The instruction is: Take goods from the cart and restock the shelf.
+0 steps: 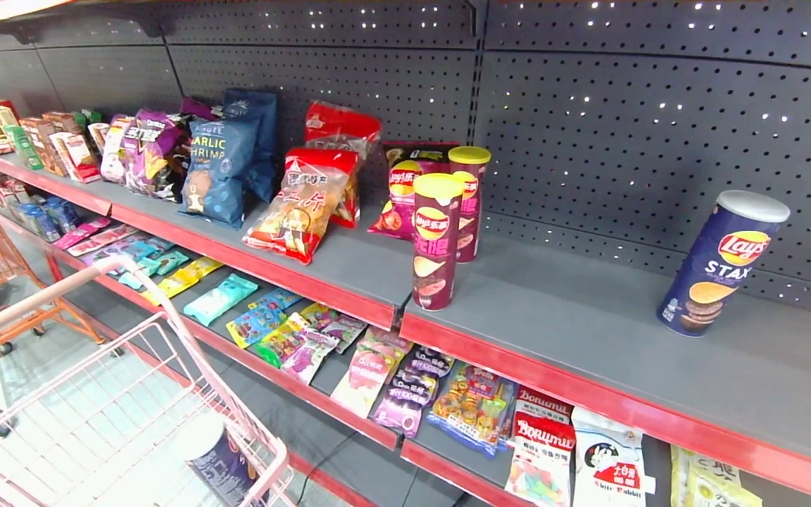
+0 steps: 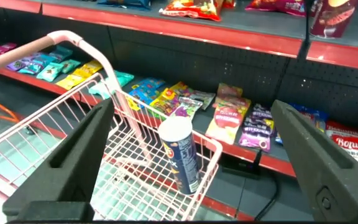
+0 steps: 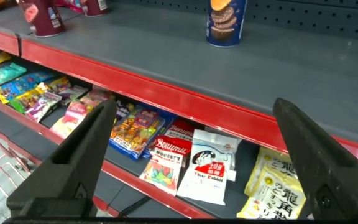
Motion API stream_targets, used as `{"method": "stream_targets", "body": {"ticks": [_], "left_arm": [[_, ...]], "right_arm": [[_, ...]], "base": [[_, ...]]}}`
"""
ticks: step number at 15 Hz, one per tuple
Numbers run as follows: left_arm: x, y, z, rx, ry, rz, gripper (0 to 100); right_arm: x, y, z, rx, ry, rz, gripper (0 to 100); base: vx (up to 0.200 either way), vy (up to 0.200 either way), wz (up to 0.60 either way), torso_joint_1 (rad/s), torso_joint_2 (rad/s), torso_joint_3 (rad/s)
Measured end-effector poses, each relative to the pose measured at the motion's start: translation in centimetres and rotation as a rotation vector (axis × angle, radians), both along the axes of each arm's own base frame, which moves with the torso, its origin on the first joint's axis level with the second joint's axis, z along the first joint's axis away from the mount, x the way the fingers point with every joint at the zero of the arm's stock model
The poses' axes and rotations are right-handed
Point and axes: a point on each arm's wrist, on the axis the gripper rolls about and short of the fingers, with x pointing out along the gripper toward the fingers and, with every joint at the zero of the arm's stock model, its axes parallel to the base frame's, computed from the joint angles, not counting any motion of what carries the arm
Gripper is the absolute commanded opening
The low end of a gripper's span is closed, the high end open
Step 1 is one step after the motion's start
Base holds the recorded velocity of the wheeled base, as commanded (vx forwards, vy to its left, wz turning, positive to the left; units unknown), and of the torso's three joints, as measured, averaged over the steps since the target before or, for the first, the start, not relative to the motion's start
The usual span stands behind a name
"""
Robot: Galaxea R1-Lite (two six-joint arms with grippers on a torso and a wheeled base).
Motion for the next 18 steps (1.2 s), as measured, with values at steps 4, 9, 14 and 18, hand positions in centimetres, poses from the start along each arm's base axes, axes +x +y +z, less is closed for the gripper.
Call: {"method": "stream_targets", "body": {"ticks": [4,9,14,18], "left_arm": [[0.00,0.00,0.01,0.000,0.000,0.000,100],[0.00,0.00,-0.02,0.000,0.001,0.000,100],[0.00,0.00,-0.02,0.000,0.001,0.000,100],[0.00,0.00,-0.02,0.000,0.001,0.000,100]], "right_arm": [[0.00,0.00,0.00,0.000,0.000,0.001,100],[0.00,0.00,0.00,0.001,0.000,0.001,100],[0.00,0.00,0.01,0.001,0.000,0.002,100],[0.00,0.00,0.00,0.001,0.000,0.001,100]], "base": [[0.000,0.000,0.00,-0.135,0.32,0.179],[0.000,0.000,0.00,-0.148,0.35,0.208],[0.000,0.000,0.00,-0.147,0.37,0.224],[0.000,0.000,0.00,-0.189,0.48,0.299]]}}
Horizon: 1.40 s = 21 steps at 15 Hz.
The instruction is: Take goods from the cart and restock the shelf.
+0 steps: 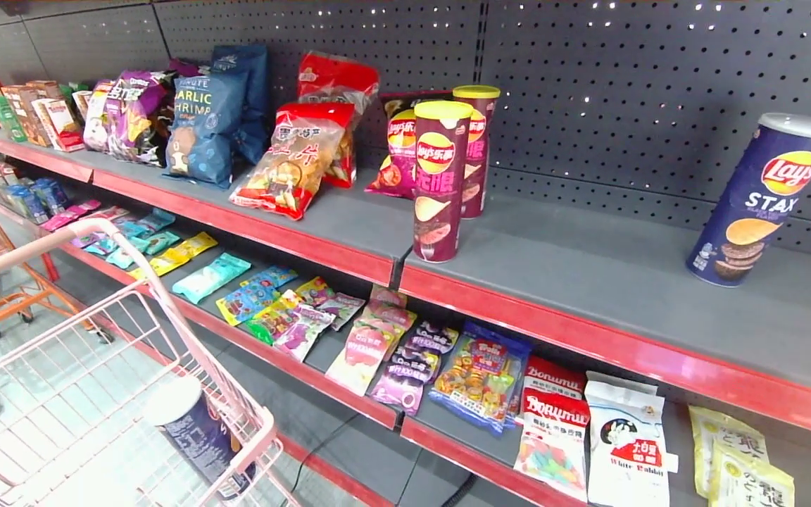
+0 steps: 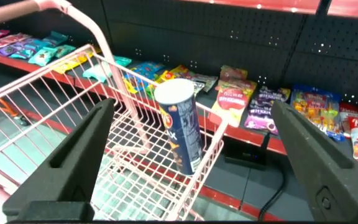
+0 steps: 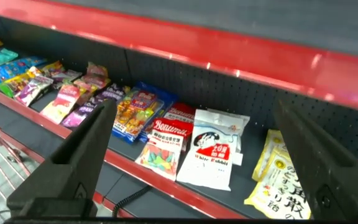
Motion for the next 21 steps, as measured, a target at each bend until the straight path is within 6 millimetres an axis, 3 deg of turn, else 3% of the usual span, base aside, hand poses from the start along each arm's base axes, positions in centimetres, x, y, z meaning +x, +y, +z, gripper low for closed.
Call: {"method": "stream_targets", "body": {"ticks": [7,17,19,21], "left_arm": [[0.0,0.0,0.0,0.000,0.000,-0.001,100],[0.0,-0.1,0.1,0.020,0.004,-0.029,100],[-0.2,-0.1,2.1,-0.001,-0.029,-0.039,100],[0.0,-0.1,6.1,-0.064,-0.052,-0.032,100]], "right_arm": [[0.0,0.0,0.0,0.000,0.000,-0.001,100],[0.0,0.0,0.0,0.000,0.000,0.000,100],[0.0,0.0,0.0,0.000,0.000,0.000,100],[0.0,0.0,0.0,0.000,0.000,0.000,100]], "base": [[0.000,0.000,0.51,-0.062,0.17,0.108],[0.000,0.000,0.00,0.000,0.00,0.000],[0.000,0.000,0.00,0.000,0.00,0.000],[0.000,0.000,0.00,0.000,0.00,0.000]]}}
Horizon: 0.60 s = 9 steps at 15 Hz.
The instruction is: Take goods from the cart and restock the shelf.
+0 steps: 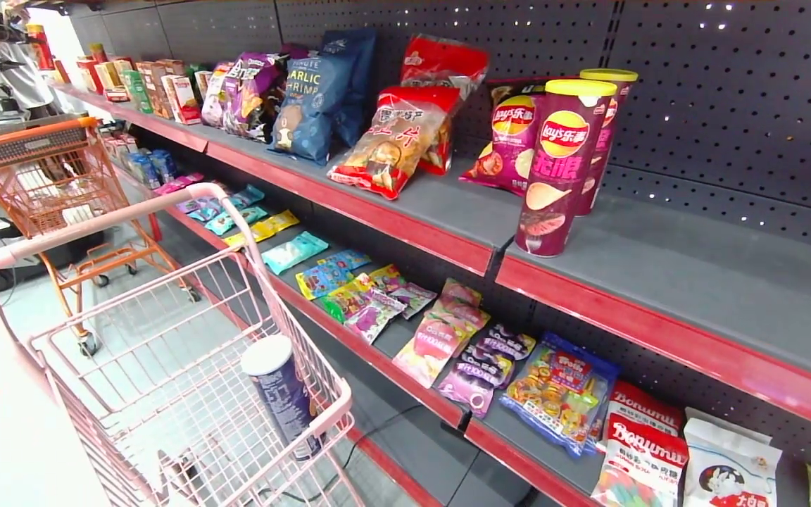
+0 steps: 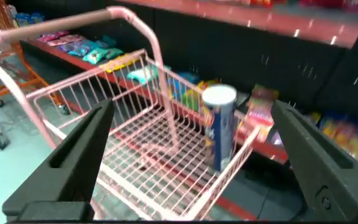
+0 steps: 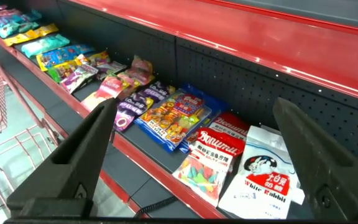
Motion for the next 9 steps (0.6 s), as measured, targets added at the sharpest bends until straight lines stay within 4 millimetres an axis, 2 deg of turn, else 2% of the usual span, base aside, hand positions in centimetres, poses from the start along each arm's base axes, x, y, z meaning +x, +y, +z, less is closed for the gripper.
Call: {"method": "stream_targets", "body": {"ticks": [2,4,6,7,9], "left_arm": [[2.6,0.0,4.2,-0.054,0.062,0.004,100],[8.0,0.0,6.6,-0.086,0.152,0.007,100],[13.8,-0.2,6.6,-0.094,0.224,-0.019,100],[16.6,-0.5,5.7,-0.077,0.263,-0.073,100],[20.3,-1.3,2.8,-0.029,0.360,-0.216,100]], "right_arm": [[0.0,0.0,0.0,0.001,0.000,-0.002,100],[0.0,0.0,0.0,0.000,0.000,-0.001,100],[0.0,0.0,0.0,0.000,0.000,-0.001,100],[0.0,0.0,0.0,0.000,0.000,-0.001,100],[0.0,0.0,0.0,0.000,0.000,-0.002,100]], "base": [[0.000,0.000,0.00,0.000,0.00,0.000],[0.000,0.000,0.00,0.000,0.00,0.000],[0.000,0.000,0.00,0.000,0.00,0.000],[0.000,0.000,0.00,0.000,0.00,0.000],[0.000,0.000,0.00,0.000,0.00,0.000]]}}
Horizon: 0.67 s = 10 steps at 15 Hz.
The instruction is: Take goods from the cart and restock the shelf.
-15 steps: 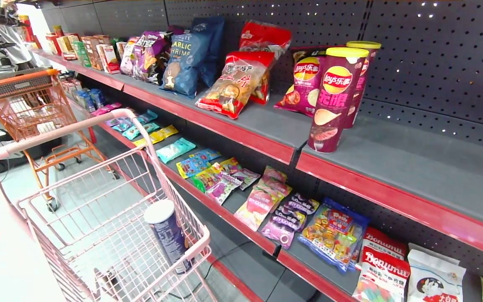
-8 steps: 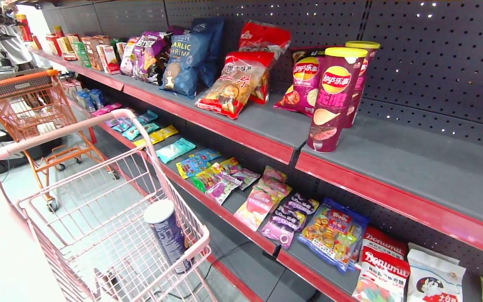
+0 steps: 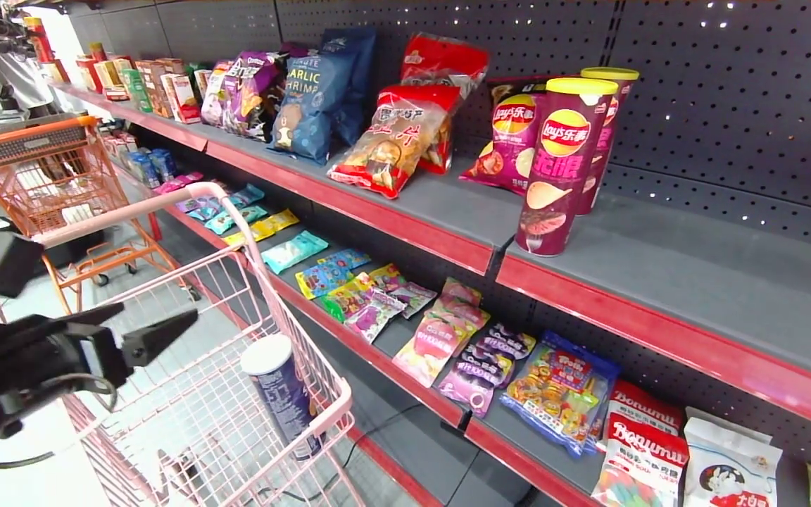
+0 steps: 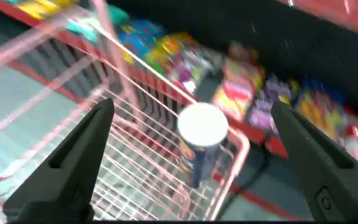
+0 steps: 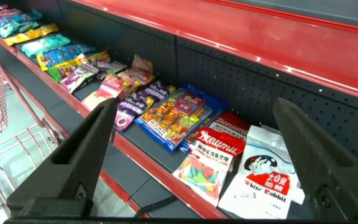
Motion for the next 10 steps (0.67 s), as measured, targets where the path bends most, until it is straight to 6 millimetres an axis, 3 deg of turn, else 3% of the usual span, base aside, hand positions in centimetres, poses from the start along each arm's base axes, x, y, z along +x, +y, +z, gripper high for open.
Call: {"method": "stream_targets", "body": {"ticks": [4,10], "left_arm": [[2.3,-1.1,-5.1,0.030,0.173,-0.221,100],[3.1,-1.1,-8.5,0.054,0.266,-0.275,100]], "right_arm": [[0.0,0.0,0.0,0.000,0.000,0.000,100],[0.0,0.0,0.0,0.000,0.000,0.001,100]], "base": [[0.000,0.000,0.00,0.000,0.00,0.000],[0.000,0.000,0.00,0.000,0.00,0.000]]}}
